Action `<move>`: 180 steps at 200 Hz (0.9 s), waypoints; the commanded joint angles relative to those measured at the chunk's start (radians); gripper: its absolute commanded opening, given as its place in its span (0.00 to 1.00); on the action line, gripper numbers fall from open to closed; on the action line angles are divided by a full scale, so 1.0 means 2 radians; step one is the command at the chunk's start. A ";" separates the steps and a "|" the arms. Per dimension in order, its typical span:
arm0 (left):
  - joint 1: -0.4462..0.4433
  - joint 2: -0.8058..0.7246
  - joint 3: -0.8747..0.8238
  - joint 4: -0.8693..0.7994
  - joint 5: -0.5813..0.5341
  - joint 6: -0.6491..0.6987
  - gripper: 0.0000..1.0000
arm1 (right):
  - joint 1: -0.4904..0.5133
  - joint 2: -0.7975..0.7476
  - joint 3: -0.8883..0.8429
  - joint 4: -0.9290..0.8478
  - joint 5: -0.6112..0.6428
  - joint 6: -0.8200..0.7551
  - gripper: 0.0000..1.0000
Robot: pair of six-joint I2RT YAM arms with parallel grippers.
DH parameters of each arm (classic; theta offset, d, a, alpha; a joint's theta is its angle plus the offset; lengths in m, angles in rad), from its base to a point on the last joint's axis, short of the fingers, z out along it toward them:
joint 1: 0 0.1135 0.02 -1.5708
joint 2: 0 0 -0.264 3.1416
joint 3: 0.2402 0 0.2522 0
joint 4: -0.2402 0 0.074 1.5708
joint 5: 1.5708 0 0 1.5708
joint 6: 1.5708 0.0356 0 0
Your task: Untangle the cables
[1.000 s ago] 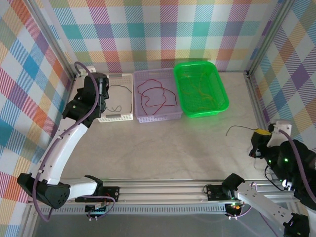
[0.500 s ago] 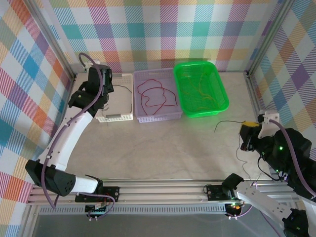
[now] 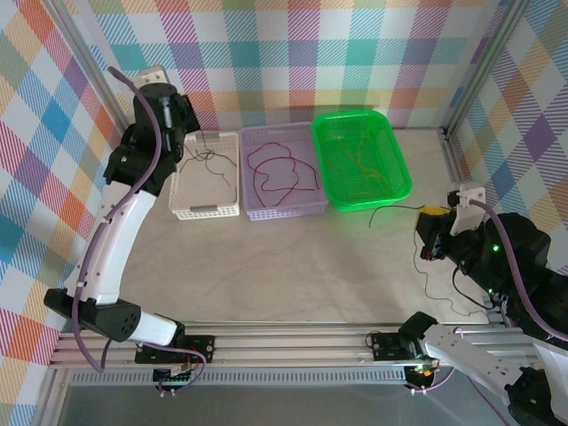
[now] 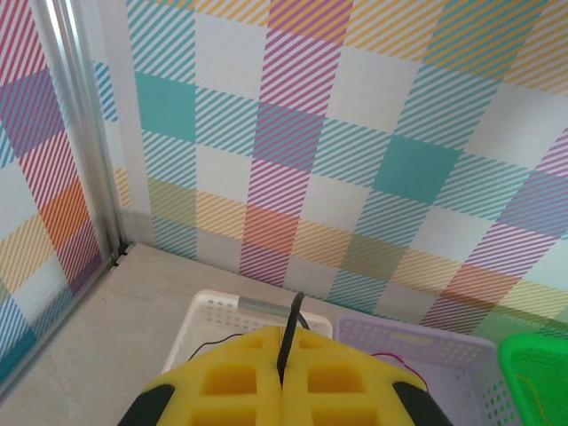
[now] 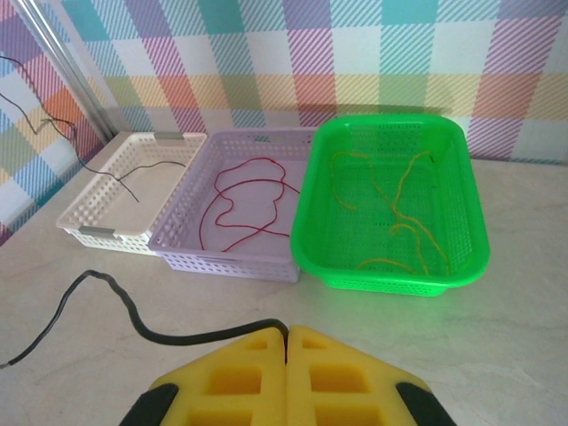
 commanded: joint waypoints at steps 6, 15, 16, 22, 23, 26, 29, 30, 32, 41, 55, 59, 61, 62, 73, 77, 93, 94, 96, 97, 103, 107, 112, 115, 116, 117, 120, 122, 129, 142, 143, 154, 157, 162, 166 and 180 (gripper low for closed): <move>0.006 0.026 0.011 0.011 -0.001 0.013 0.00 | 0.004 0.012 0.019 0.030 -0.018 -0.014 0.00; 0.007 0.033 0.008 0.013 -0.001 0.013 0.00 | 0.004 0.014 0.021 0.032 -0.023 -0.014 0.00; 0.007 0.034 0.008 0.014 -0.001 0.013 0.00 | 0.004 0.015 0.021 0.033 -0.023 -0.015 0.00; 0.007 0.038 0.003 0.019 0.000 0.013 0.00 | 0.004 0.016 0.022 0.034 -0.025 -0.016 0.00; 0.007 0.038 0.002 0.020 0.000 0.013 0.00 | 0.004 0.017 0.023 0.035 -0.026 -0.016 0.00; 0.007 0.040 0.000 0.023 0.000 0.013 0.00 | 0.004 0.017 0.024 0.036 -0.026 -0.017 0.00; 0.007 0.041 -0.003 0.026 0.001 0.013 0.00 | 0.003 0.018 0.024 0.036 -0.028 -0.017 0.00; 0.007 0.041 -0.005 0.028 0.000 0.013 0.00 | 0.003 0.019 0.025 0.037 -0.028 -0.017 0.00; 0.007 0.042 -0.007 0.030 0.001 0.013 0.00 | 0.004 0.019 0.026 0.037 -0.029 -0.017 0.00; 0.009 0.045 -0.019 0.043 0.000 0.013 0.00 | 0.004 0.022 0.029 0.038 -0.034 -0.018 0.00; 0.012 0.051 -0.035 0.057 0.004 0.009 0.00 | 0.004 0.027 0.034 0.040 -0.044 -0.018 0.00; 0.013 0.053 -0.043 0.063 0.004 0.008 0.00 | 0.004 0.028 0.035 0.042 -0.047 -0.018 0.00; 0.014 0.054 -0.046 0.065 0.005 0.007 0.00 | 0.004 0.028 0.035 0.043 -0.048 -0.018 0.00; 0.014 0.054 -0.048 0.066 0.005 0.006 0.00 | 0.003 0.028 0.036 0.043 -0.049 -0.018 0.00; 0.018 0.057 -0.067 0.082 0.008 0.003 0.00 | 0.003 0.032 0.039 0.048 -0.059 -0.018 0.00; 0.019 0.058 -0.074 0.089 0.009 0.002 0.00 | 0.004 0.033 0.040 0.049 -0.062 -0.018 0.00; 0.026 0.064 -0.097 0.105 0.012 -0.006 0.00 | 0.004 0.039 0.046 0.053 -0.074 -0.018 0.00; 0.027 0.064 -0.098 0.106 0.012 -0.006 0.00 | 0.004 0.039 0.046 0.053 -0.074 -0.018 0.00; 0.027 0.065 -0.101 0.107 0.013 -0.008 0.00 | 0.003 0.040 0.047 0.054 -0.076 -0.018 0.00; 0.028 0.065 -0.103 0.108 0.013 -0.008 0.00 | 0.004 0.041 0.048 0.054 -0.077 -0.018 0.00; 0.031 0.068 -0.110 0.110 0.016 -0.013 0.00 | 0.004 0.043 0.050 0.055 -0.081 -0.018 0.00; 0.033 0.070 -0.114 0.110 0.019 -0.017 0.00 | 0.004 0.045 0.052 0.055 -0.083 -0.018 0.00; 0.036 0.072 -0.119 0.111 0.023 -0.023 0.00 | 0.004 0.047 0.054 0.056 -0.086 -0.018 0.00; 0.038 0.073 -0.123 0.112 0.025 -0.027 0.00 | 0.004 0.049 0.056 0.057 -0.089 -0.018 0.00; 0.039 0.073 -0.125 0.112 0.025 -0.029 0.00 | 0.004 0.049 0.056 0.057 -0.089 -0.018 0.00; 0.039 0.074 -0.126 0.112 0.026 -0.030 0.00 | 0.004 0.050 0.057 0.058 -0.091 -0.017 0.00; 0.040 0.075 -0.130 0.113 0.029 -0.033 0.00 | 0.004 0.051 0.057 0.059 -0.093 -0.017 0.00; 0.040 0.076 -0.132 0.114 0.029 -0.035 0.00 | 0.004 0.052 0.058 0.060 -0.095 -0.017 0.00; 0.041 0.078 -0.143 0.117 0.033 -0.042 0.00 | 0.004 0.054 0.061 0.064 -0.103 -0.016 0.00; 0.042 0.082 -0.162 0.120 0.042 -0.058 0.00 | 0.004 0.060 0.066 0.070 -0.117 -0.014 0.00; 0.042 0.083 -0.164 0.121 0.043 -0.059 0.00 | 0.004 0.061 0.066 0.070 -0.118 -0.014 0.00; 0.042 0.087 -0.179 0.123 0.047 -0.072 0.00 | 0.004 0.067 0.070 0.074 -0.132 -0.012 0.00; 0.042 0.088 -0.184 0.124 0.048 -0.075 0.00 | 0.004 0.069 0.072 0.074 -0.136 -0.012 0.00; 0.042 0.090 -0.192 0.125 0.050 -0.080 0.00 | 0.004 0.072 0.074 0.076 -0.142 -0.010 0.00; 0.042 0.092 -0.198 0.126 0.051 -0.084 0.00 | 0.004 0.075 0.077 0.078 -0.146 -0.009 0.00; 0.044 0.098 -0.215 0.124 0.057 -0.099 0.00 | 0.004 0.080 0.081 0.087 -0.169 -0.003 0.00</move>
